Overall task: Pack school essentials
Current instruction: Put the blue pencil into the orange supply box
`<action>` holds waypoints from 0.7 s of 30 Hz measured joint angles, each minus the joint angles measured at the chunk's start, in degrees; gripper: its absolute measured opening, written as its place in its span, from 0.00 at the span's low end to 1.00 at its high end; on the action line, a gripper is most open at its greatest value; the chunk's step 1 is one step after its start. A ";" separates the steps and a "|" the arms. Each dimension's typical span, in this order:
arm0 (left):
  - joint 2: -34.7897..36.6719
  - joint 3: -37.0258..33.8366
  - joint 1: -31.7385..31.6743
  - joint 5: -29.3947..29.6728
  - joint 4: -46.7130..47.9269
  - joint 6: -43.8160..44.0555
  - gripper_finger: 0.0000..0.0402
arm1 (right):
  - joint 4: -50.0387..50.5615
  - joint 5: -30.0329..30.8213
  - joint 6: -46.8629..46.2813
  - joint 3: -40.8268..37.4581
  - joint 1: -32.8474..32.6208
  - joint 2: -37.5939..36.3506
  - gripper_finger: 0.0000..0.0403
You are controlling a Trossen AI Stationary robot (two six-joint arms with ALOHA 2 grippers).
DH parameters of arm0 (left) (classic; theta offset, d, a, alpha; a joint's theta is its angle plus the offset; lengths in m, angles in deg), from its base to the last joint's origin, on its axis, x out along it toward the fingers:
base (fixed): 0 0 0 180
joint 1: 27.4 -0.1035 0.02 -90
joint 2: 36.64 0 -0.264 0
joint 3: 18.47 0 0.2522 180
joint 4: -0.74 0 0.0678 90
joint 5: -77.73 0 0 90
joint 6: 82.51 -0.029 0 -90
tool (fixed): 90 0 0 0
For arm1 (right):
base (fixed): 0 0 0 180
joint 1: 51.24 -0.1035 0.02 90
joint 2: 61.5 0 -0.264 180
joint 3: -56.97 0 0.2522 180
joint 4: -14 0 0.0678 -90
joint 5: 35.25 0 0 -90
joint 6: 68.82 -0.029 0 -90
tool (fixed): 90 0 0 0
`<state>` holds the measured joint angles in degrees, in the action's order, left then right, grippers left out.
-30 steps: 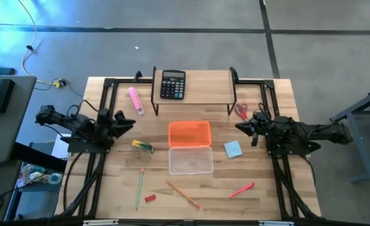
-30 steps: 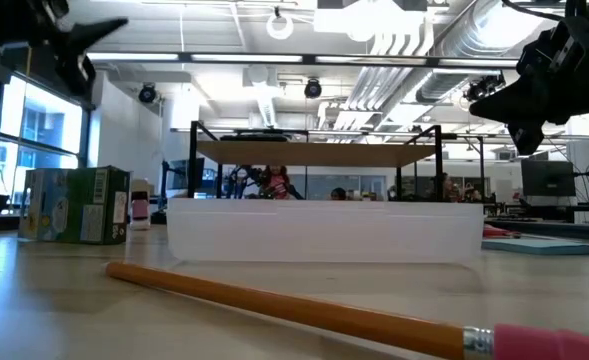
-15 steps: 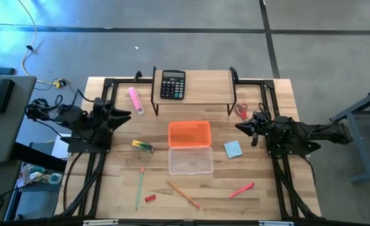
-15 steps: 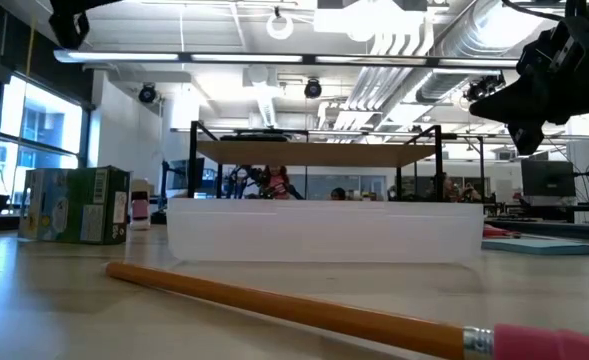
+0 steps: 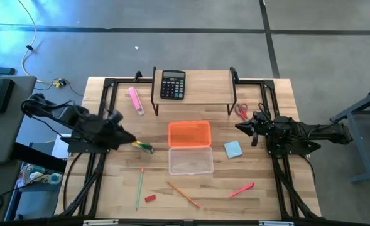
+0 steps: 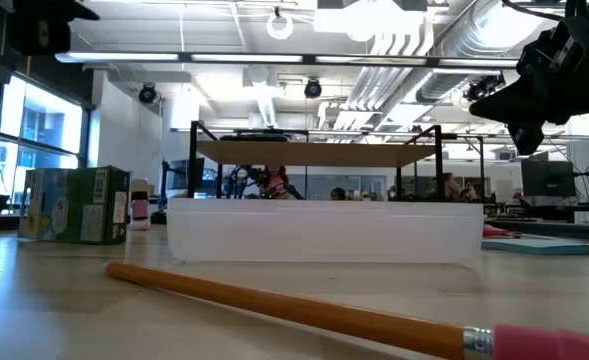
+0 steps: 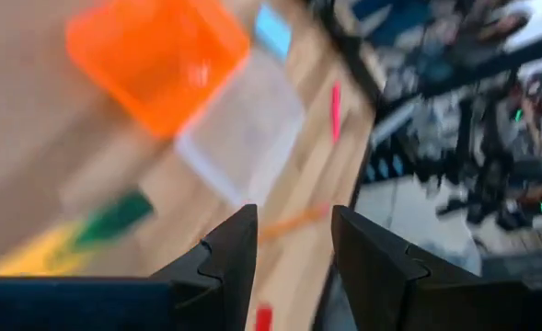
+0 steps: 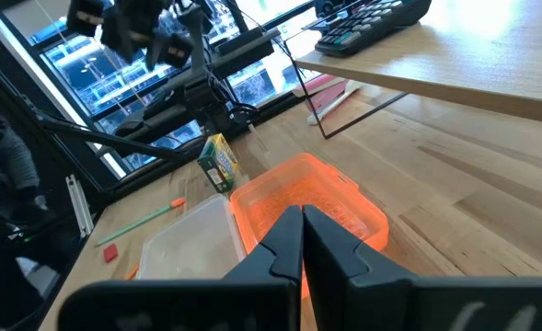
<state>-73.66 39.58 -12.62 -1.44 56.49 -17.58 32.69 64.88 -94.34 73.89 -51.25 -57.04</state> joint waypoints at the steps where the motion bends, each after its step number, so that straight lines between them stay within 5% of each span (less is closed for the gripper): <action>1: -1.21 0.00 0.19 -1.90 0.27 0.99 0.33 | 0.00 0.00 0.00 0.00 -0.01 0.01 0.00; 7: -8.06 0.00 3.06 -6.98 1.66 8.26 0.33 | 0.00 0.01 0.00 0.00 -0.02 0.00 0.00; 21: -23.10 -0.02 8.63 -6.71 6.51 28.13 0.33 | 0.00 0.02 0.00 0.00 -0.02 0.02 0.00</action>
<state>-96.76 39.56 -3.99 -8.15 63.00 10.55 32.69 64.90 -94.34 73.89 -51.27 -57.02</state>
